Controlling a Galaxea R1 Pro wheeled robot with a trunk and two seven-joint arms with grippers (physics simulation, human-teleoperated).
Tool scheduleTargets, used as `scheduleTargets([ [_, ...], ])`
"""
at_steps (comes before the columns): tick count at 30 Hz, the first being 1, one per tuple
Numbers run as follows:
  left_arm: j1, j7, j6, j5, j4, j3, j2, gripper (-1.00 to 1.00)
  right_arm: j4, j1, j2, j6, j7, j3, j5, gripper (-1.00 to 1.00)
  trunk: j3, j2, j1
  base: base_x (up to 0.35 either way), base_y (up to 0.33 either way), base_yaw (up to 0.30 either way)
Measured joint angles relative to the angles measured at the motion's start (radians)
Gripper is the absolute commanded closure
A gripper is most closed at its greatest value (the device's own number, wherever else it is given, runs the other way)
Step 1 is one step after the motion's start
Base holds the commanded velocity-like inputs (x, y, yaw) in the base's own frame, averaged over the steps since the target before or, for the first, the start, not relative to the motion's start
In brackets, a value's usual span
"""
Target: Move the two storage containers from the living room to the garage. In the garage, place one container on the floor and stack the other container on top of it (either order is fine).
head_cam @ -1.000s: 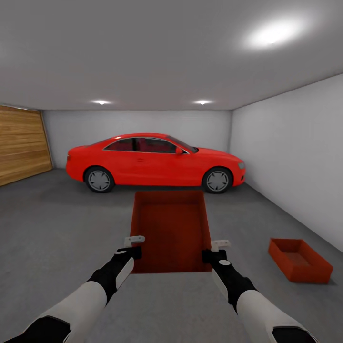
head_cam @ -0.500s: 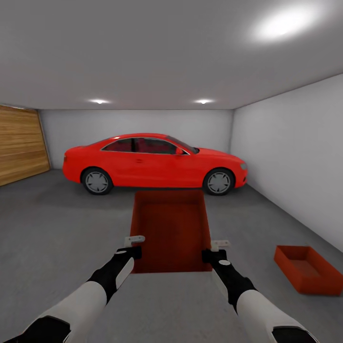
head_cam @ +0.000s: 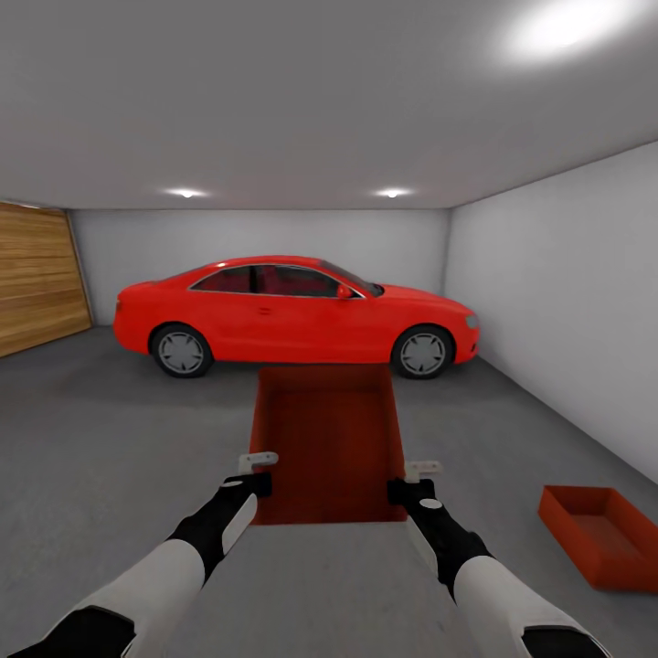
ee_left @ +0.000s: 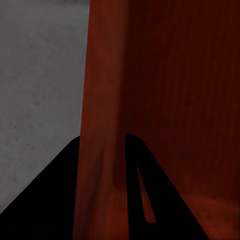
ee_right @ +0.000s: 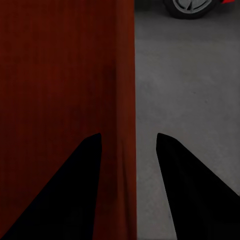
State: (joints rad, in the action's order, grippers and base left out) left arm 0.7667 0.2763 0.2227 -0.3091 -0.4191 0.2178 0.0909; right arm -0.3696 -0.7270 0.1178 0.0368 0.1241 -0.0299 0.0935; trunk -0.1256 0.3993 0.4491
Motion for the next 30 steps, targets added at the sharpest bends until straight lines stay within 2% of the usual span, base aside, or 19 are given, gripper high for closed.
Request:
scheduleTargets([
  [30,-0.001,-0.002,-0.005,0.001,0.002,-0.001,0.0,1.0,0.0,0.0,0.0,-0.002,0.001,0.002,0.001,1.0,0.0,0.0,0.0,0.321,0.0,0.0],
])
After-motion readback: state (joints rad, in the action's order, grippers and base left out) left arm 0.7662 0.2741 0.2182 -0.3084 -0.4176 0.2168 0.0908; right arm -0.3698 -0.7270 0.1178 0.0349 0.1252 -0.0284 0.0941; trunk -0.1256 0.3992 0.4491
